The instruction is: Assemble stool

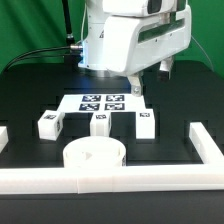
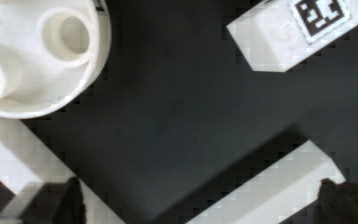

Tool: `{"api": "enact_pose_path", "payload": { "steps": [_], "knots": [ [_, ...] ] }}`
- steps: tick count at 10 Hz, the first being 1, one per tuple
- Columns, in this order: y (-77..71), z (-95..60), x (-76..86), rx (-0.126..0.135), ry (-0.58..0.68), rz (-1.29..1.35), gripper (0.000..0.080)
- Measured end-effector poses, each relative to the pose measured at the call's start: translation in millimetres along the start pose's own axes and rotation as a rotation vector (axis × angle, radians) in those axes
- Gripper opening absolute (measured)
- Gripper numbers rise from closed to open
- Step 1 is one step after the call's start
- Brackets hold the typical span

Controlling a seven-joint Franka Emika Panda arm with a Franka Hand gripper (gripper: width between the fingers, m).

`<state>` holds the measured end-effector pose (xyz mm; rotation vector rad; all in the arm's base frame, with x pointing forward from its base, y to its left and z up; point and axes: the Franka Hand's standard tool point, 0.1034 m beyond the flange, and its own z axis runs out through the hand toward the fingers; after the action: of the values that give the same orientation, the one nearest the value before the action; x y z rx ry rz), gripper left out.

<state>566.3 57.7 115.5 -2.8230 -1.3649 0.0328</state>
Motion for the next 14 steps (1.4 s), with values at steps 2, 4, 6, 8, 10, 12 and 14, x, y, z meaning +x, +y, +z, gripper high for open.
{"api": "enact_pose_path", "payload": {
  "steps": [2,4,6,8,10,12,14],
  "knots": [
    [0.0,0.0,0.0,0.0,0.0,0.0,0.065],
    [0.0,0.1,0.0,0.0,0.0,0.0,0.065],
    [2.7,3.0,-2.7,-0.004,0.003,-0.018,0.065],
    [22.2,25.8,-27.1,-0.035,0.02,-0.049,0.065],
    [34.8,39.7,-40.5,-0.025,0.007,-0.054,0.065],
    [48.2,54.3,-50.3,-0.034,0.013,-0.068,0.065],
    [46.7,54.1,-49.3,-0.032,0.012,-0.066,0.065]
  ]
}}
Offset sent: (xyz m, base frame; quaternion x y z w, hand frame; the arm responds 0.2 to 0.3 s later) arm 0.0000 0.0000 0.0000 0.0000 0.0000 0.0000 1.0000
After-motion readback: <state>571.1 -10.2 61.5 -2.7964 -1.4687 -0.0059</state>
